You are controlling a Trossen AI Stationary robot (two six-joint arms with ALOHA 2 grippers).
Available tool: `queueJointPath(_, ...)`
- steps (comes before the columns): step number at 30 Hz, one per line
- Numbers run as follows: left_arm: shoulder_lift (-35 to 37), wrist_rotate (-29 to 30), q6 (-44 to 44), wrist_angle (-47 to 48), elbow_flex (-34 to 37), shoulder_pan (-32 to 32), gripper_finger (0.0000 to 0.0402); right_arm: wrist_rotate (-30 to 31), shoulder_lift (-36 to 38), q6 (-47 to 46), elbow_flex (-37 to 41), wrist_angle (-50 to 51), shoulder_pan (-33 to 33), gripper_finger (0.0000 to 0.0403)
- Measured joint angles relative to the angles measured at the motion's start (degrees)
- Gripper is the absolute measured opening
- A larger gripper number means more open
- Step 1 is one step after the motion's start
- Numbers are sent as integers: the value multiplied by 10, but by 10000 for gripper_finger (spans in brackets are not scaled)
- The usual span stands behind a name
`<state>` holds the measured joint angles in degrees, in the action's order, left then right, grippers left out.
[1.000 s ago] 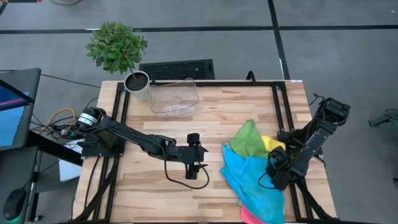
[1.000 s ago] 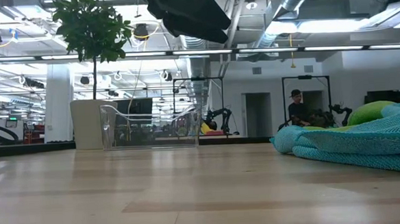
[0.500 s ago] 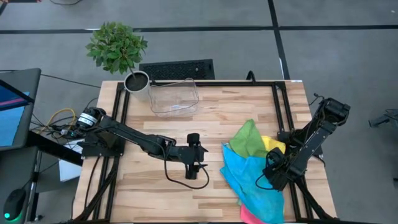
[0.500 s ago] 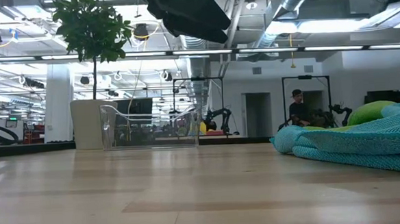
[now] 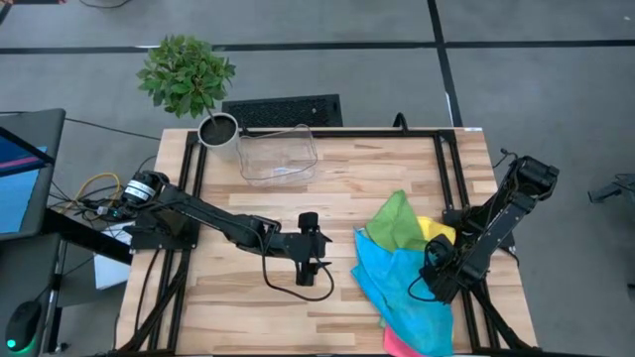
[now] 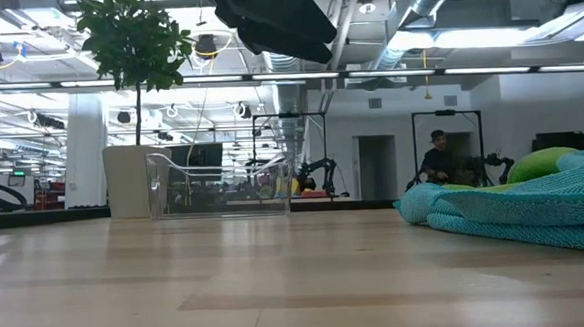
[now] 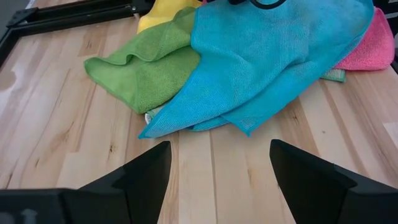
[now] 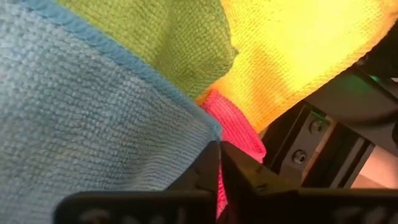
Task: Fold microfiber towels
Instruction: Fold the blue microfiber cloth
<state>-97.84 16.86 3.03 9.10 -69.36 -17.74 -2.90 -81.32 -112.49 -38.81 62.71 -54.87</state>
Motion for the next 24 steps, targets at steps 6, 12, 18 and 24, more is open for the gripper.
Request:
queueJointPath(6,0,0,7,-1,0,0,265,-1,0,9,-23,3,7,13)
queueJointPath(12,0,-31,13,-26,0,2,265,26,0,15,-111,100,7,8)
queueJointPath(18,0,-67,13,-46,0,17,265,55,0,-9,-151,164,-18,32)
queueJointPath(24,0,-92,18,-48,0,32,265,29,10,-16,-88,111,-16,111)
